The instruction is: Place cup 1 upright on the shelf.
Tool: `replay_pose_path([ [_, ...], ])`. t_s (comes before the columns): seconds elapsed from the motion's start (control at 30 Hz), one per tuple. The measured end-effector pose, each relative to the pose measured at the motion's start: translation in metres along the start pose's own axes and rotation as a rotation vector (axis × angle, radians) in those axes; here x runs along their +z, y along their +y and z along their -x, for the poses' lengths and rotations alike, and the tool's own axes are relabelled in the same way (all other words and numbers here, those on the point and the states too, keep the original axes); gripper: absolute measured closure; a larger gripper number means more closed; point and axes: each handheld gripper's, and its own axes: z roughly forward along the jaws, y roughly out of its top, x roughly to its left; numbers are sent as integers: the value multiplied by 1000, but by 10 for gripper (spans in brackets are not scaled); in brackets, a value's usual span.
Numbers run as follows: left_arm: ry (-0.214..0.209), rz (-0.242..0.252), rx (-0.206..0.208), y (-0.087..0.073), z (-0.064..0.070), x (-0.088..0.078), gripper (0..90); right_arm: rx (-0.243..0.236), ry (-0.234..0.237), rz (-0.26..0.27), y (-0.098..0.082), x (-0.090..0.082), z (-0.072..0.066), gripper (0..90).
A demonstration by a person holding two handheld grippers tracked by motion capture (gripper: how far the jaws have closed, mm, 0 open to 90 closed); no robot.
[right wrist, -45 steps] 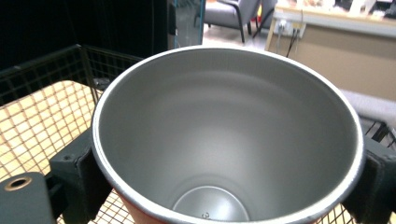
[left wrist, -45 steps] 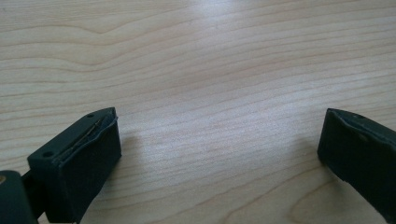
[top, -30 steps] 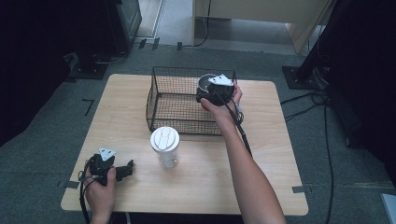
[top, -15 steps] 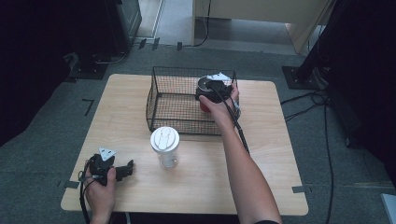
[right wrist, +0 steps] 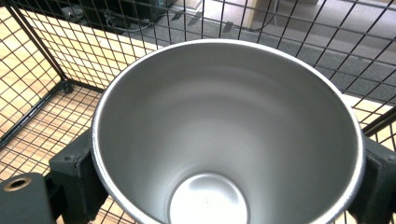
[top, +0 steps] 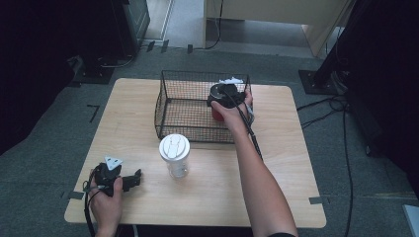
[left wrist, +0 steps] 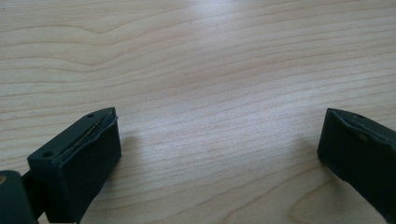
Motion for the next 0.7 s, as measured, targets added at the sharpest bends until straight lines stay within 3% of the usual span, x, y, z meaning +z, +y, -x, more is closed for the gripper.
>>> replay_pose_path([
  [0.7,0,0,0,0,0,0,0,-7,-23,-69,2,0,-3,67],
])
